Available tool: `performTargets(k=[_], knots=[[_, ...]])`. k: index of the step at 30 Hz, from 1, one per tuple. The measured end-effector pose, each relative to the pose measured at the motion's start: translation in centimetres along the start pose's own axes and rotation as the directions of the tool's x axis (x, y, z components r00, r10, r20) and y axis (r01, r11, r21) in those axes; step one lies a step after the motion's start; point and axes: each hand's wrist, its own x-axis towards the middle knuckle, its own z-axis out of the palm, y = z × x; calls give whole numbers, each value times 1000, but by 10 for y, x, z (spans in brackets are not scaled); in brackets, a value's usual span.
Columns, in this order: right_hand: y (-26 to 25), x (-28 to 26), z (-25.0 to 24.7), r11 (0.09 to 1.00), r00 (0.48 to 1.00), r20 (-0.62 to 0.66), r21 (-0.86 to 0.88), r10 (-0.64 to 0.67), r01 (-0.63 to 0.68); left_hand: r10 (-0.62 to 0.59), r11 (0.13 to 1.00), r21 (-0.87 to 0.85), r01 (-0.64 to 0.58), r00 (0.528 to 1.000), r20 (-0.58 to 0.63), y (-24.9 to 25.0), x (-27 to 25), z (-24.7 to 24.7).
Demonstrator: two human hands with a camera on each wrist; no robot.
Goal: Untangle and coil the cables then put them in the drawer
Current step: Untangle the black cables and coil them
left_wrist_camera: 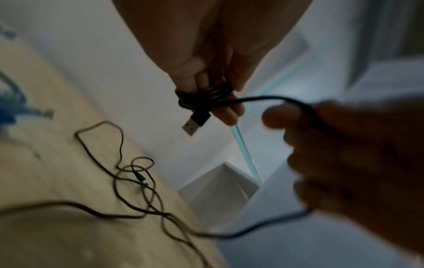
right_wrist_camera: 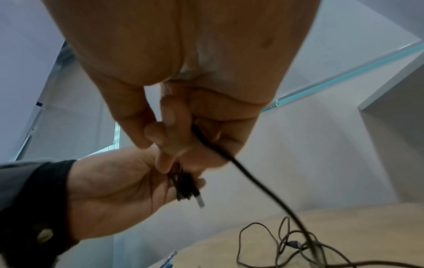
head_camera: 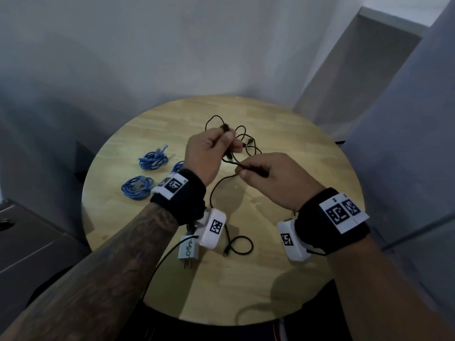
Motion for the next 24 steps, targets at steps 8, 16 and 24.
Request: performTargets(k=[8, 16, 24], knots=[[9, 39, -13, 963, 897, -439, 262, 60, 64, -302, 942, 2, 334, 848, 436, 10, -15, -6], [35, 40, 24, 957, 960, -216, 266, 178, -118, -234, 578, -657, 483, 870, 434, 20, -1, -29], [28, 29, 55, 993, 965, 237, -52, 115, -105, -350, 589, -780, 214, 937, -8, -3, 27, -39]])
